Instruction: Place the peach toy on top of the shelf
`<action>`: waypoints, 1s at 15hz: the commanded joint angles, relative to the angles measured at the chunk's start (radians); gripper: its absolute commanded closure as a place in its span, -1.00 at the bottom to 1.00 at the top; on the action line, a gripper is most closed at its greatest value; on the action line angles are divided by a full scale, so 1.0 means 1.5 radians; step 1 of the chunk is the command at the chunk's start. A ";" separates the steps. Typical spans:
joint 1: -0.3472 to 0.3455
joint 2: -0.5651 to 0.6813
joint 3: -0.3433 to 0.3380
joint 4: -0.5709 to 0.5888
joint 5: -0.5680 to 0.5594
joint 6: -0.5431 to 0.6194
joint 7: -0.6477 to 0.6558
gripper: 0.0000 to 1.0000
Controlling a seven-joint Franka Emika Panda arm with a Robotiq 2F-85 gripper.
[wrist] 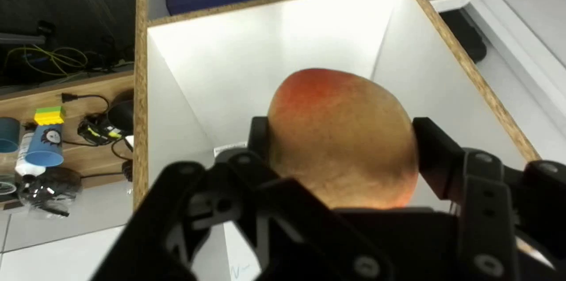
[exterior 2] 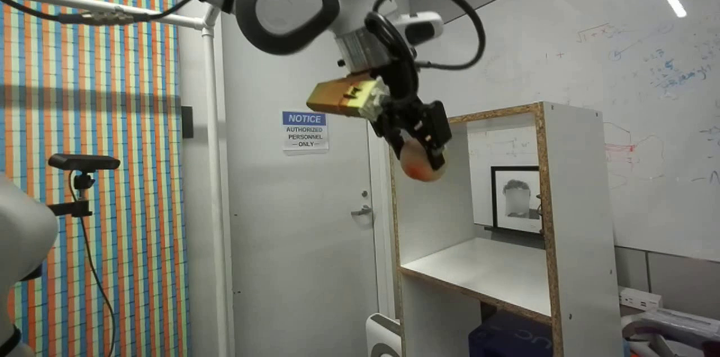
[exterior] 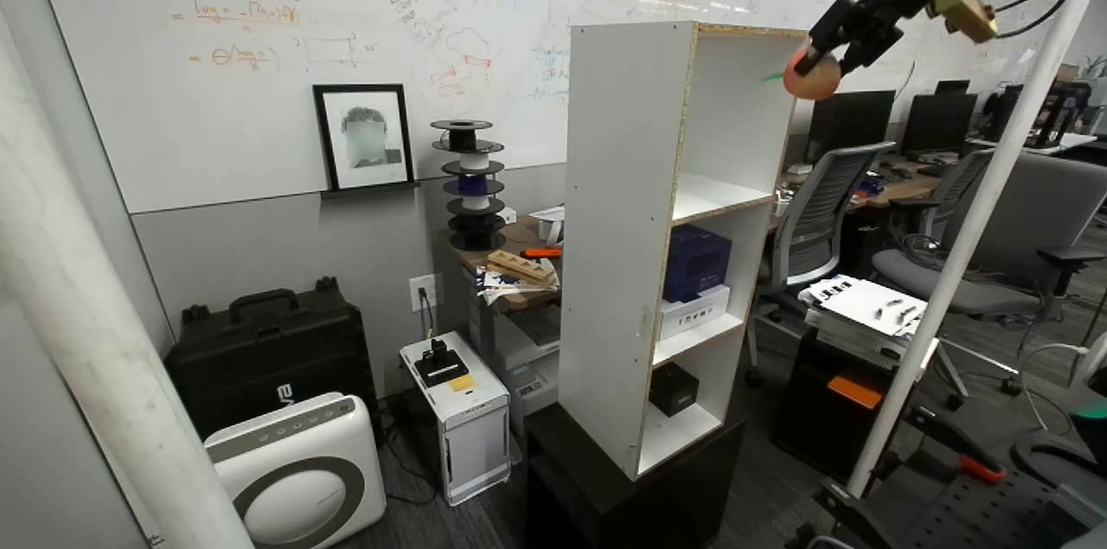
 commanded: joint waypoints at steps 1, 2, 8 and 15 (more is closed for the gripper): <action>0.008 -0.053 0.006 0.087 -0.001 -0.036 0.122 -0.06; 0.024 -0.045 -0.001 0.123 0.016 -0.022 0.134 -0.06; 0.006 0.107 0.026 0.332 -0.031 -0.040 0.302 -0.06; 0.013 0.297 0.047 0.462 -0.034 -0.092 0.387 -0.06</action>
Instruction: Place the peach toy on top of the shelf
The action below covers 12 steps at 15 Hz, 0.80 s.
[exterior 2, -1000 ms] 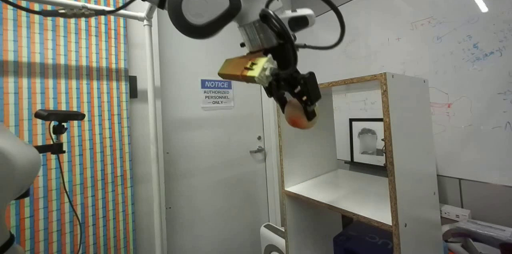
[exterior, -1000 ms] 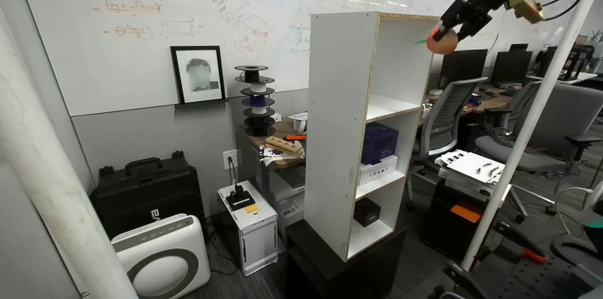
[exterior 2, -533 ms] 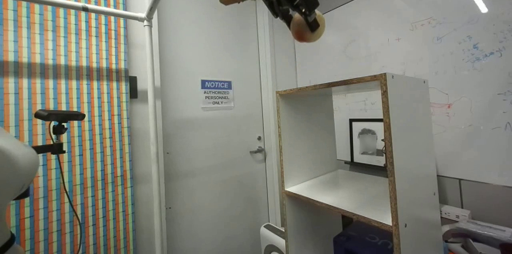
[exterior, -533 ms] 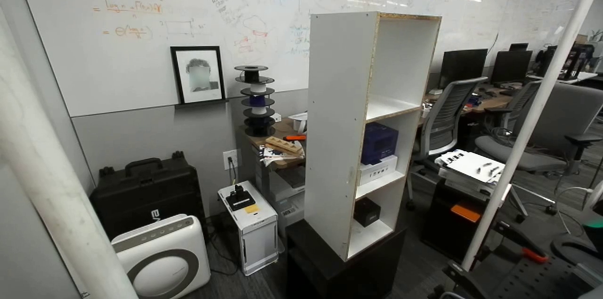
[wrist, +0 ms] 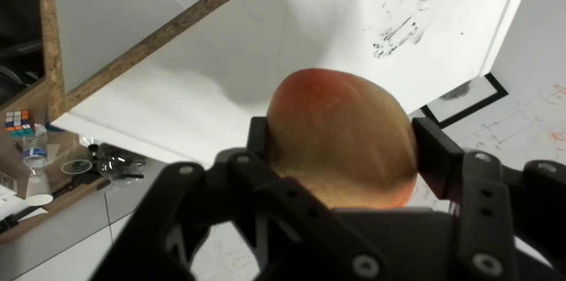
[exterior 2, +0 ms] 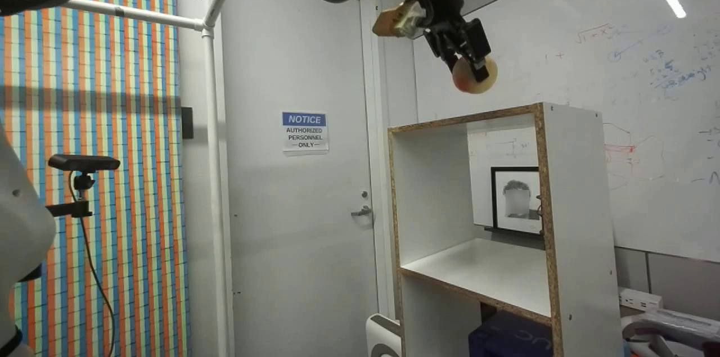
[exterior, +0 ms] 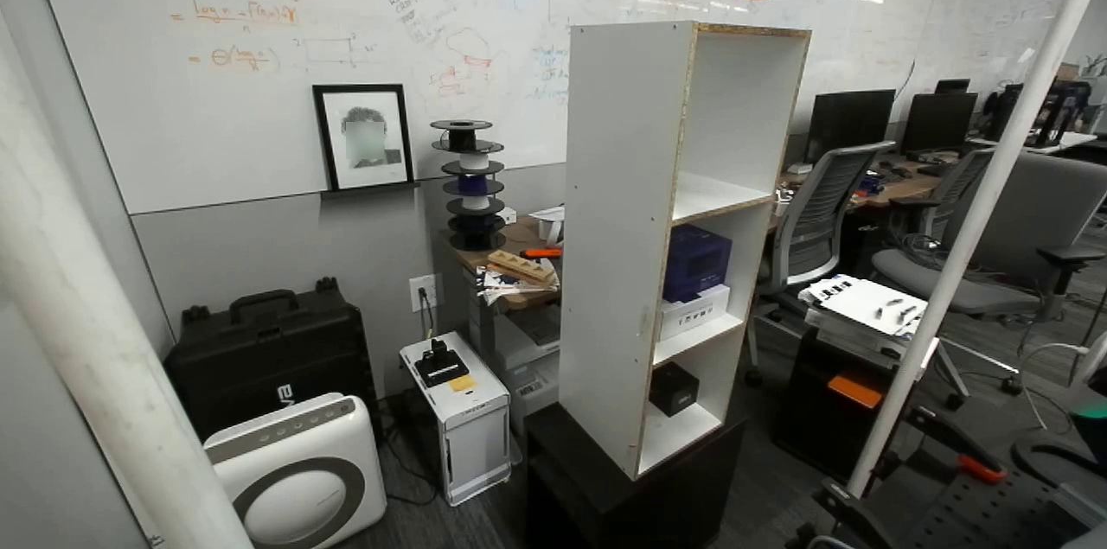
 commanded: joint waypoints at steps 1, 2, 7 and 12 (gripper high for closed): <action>-0.003 0.085 0.017 0.082 -0.009 -0.034 0.039 -0.06; -0.002 0.096 0.021 0.089 -0.007 -0.042 0.043 -0.06; -0.004 0.090 0.033 0.108 -0.006 -0.096 0.056 -1.00; -0.012 0.000 0.026 0.079 -0.011 -0.190 0.031 -1.00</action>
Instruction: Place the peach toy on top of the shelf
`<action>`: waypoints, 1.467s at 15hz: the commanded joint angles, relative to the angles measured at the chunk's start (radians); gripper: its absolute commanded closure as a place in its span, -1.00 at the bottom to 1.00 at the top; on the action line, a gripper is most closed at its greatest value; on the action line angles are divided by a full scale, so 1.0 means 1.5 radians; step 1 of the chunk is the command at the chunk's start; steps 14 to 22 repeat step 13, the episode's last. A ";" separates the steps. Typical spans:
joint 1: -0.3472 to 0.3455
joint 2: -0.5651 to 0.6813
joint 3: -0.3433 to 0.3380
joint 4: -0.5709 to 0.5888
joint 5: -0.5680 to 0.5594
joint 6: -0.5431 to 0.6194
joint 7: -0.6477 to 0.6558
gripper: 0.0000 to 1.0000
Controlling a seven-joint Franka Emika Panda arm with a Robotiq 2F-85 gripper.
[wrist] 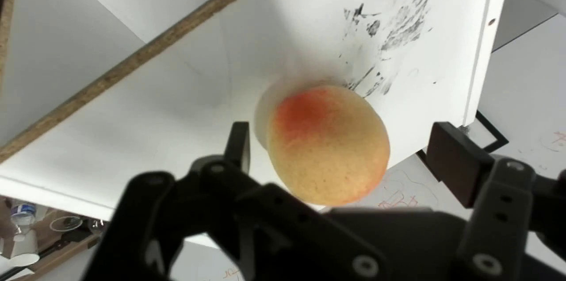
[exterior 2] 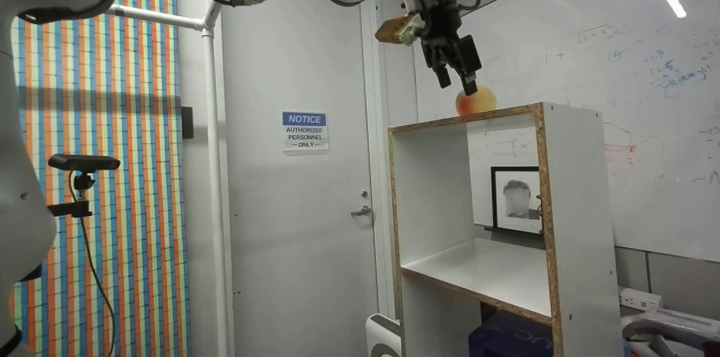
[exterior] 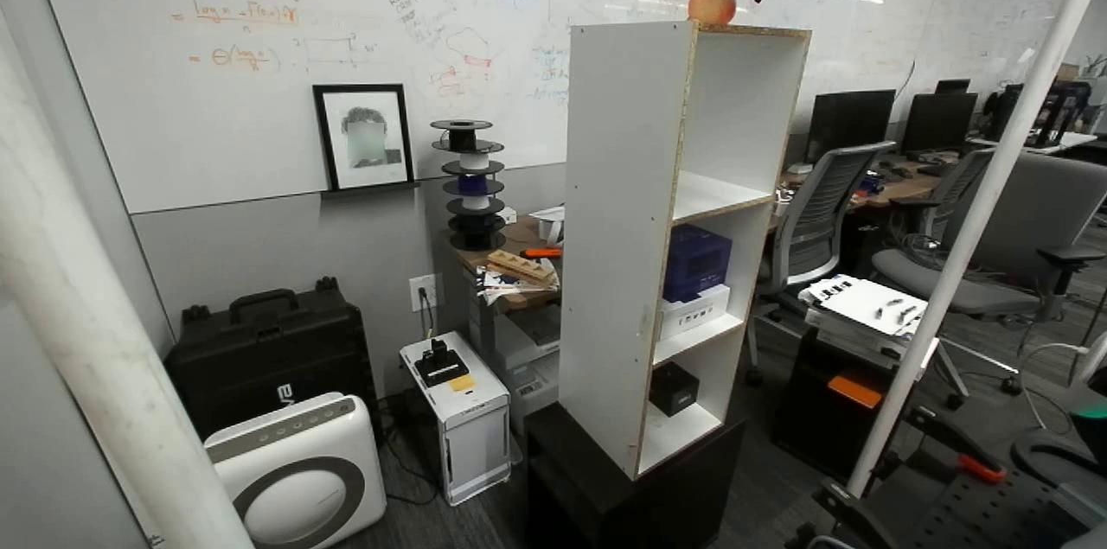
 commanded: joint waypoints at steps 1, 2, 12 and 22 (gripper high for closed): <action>-0.011 -0.087 -0.003 -0.029 -0.011 -0.093 -0.018 -1.00; -0.013 -0.108 -0.008 -0.037 -0.011 -0.136 -0.025 -1.00; -0.062 -0.171 -0.052 -0.182 -0.135 -0.408 -0.088 -1.00; -0.066 -0.168 -0.054 -0.203 -0.143 -0.406 -0.091 -1.00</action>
